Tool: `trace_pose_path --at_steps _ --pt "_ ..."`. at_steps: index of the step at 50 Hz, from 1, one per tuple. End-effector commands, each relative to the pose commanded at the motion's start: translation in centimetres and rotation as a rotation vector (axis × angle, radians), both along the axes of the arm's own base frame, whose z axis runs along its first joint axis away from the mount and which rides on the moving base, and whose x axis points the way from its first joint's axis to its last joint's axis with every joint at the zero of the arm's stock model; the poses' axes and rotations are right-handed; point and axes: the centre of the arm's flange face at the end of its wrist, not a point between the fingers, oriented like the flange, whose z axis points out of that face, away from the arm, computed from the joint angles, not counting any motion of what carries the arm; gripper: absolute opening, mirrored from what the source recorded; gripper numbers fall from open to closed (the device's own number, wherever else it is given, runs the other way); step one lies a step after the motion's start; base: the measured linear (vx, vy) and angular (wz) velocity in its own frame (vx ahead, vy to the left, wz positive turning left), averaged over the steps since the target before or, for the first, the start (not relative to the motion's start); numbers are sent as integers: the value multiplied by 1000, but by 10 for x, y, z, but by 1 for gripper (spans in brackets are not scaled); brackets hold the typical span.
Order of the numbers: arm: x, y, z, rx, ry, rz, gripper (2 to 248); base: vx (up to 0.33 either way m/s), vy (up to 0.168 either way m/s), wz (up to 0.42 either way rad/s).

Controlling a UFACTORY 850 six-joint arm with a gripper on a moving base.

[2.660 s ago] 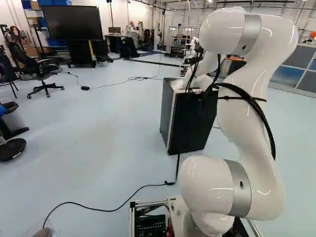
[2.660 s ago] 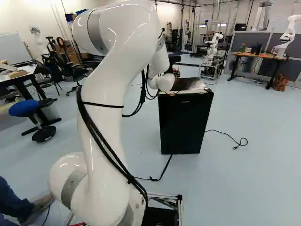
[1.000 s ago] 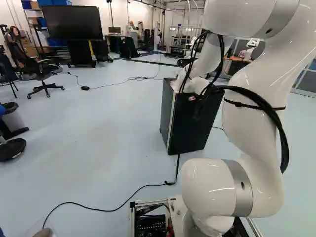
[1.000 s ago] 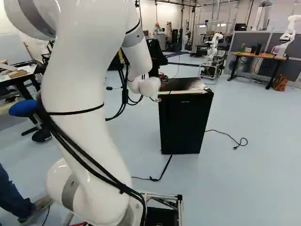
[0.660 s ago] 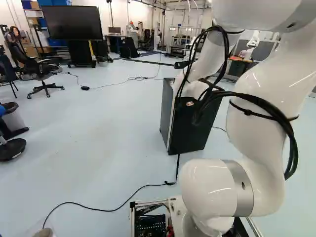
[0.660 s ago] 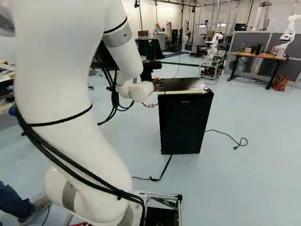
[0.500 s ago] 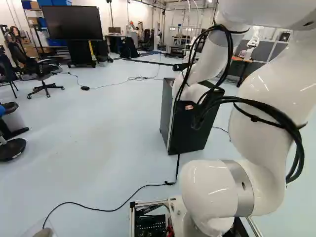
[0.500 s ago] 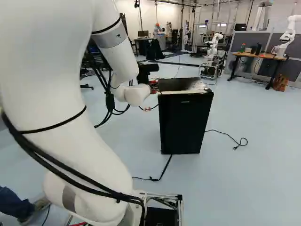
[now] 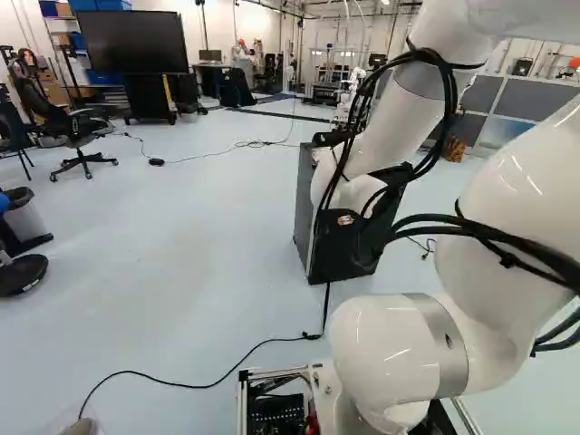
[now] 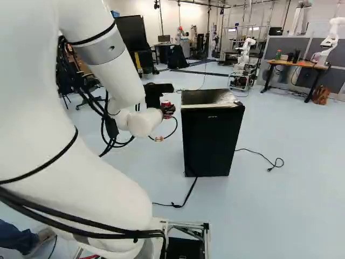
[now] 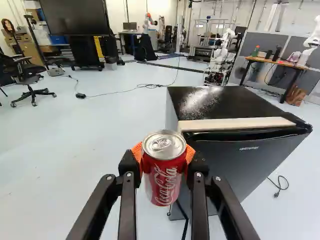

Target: Grab a drink from the fridge

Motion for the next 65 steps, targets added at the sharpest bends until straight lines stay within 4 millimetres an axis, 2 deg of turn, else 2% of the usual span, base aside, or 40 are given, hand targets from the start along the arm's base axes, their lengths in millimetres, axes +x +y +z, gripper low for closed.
trace_pose_path --at_steps 16,32,48,65 --pt "-37 10 -13 10 22 9 98 0 0 0" --pt "-65 16 -24 16 38 15 98 0 0 0" --pt "-80 19 -31 20 48 18 98 0 0 0" --pt "-86 20 -34 21 51 20 98 0 0 0"
